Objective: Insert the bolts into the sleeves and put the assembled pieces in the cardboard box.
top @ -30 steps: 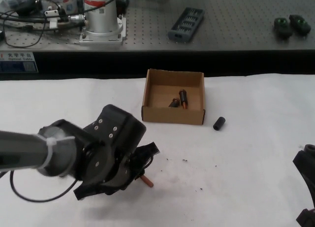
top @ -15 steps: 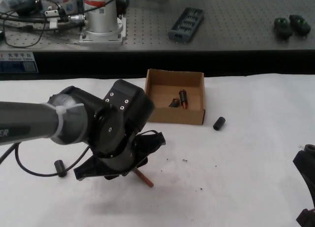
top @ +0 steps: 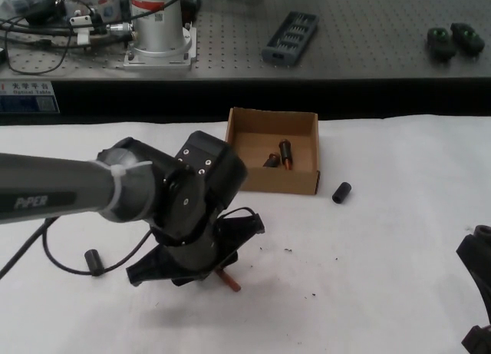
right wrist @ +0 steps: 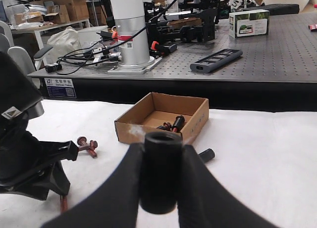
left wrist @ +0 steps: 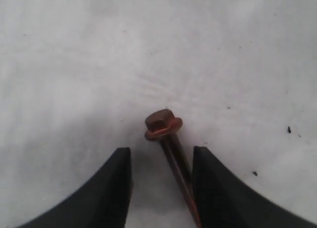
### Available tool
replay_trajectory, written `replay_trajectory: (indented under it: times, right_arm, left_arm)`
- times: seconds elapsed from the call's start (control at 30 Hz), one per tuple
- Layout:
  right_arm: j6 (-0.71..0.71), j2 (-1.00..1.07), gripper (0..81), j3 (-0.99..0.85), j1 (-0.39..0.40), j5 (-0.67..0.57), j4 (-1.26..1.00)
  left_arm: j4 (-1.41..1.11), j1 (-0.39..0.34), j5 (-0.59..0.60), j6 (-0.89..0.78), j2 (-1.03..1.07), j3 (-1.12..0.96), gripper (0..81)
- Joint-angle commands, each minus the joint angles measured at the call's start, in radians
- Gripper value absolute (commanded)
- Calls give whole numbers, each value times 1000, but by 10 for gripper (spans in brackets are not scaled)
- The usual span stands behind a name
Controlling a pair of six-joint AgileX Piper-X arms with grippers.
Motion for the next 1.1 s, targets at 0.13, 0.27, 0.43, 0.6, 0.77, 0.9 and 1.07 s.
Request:
replay_trajectory:
  times: [0.13, 0.27, 0.43, 0.6, 0.77, 0.9, 1.07]
  right_arm:
    - [11, -7, 73, -12, 3, 14, -15]
    - [14, -7, 73, -12, 3, 14, -15]
    - [14, -7, 73, -12, 3, 14, -15]
    - [14, -7, 73, -12, 3, 14, -15]
    - [14, -7, 73, -12, 3, 14, -7]
    - [14, -7, 73, -12, 3, 14, -7]
    - [14, -7, 73, -12, 3, 14, 1]
  left_arm:
    - [5, 3, 13, 46, 50, -36, 298]
    - [27, 3, 21, 117, 88, -38, 293]
    - [76, 3, 78, 255, 125, -47, 204]
    - [87, 3, 116, 384, 124, -50, 5]
    - [84, 3, 137, 589, 119, -67, 7]
    - [84, 3, 109, 676, 95, -96, 7]
    - [8, 3, 87, 738, 5, -102, 7]
